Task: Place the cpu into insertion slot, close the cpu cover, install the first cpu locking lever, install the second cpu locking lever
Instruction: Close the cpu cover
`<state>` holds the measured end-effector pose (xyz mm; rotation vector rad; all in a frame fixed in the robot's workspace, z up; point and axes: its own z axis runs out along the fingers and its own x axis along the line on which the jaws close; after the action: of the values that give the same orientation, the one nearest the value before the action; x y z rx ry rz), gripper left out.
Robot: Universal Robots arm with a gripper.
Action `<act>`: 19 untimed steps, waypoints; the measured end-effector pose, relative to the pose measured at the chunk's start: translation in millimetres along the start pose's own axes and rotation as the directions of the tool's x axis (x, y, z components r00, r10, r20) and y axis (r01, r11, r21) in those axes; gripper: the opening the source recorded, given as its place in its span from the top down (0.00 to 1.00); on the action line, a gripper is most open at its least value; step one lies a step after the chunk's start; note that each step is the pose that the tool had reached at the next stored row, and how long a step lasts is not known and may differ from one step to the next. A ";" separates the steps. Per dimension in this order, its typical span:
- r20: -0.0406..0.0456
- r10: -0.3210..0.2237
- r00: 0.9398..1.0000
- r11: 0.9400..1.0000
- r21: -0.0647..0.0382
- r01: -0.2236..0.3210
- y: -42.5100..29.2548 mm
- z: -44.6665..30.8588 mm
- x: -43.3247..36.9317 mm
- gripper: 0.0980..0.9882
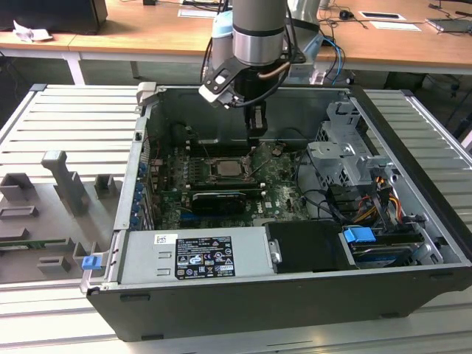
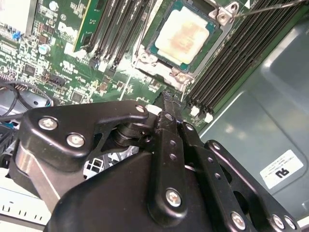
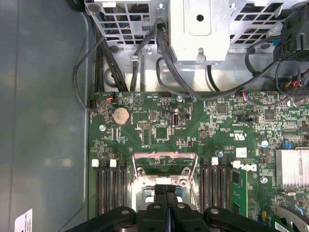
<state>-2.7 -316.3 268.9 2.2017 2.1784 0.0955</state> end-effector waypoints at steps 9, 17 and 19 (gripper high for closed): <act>0.000 0.000 1.000 1.000 0.000 0.000 14.0 1.0 0.1 0.99; 0.000 0.000 1.000 1.000 0.000 0.000 16.9 1.2 0.2 0.99; 0.000 0.000 1.000 1.000 0.000 0.000 18.1 1.3 0.2 0.99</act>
<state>15.4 -316.3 268.9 2.2018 2.1784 0.0954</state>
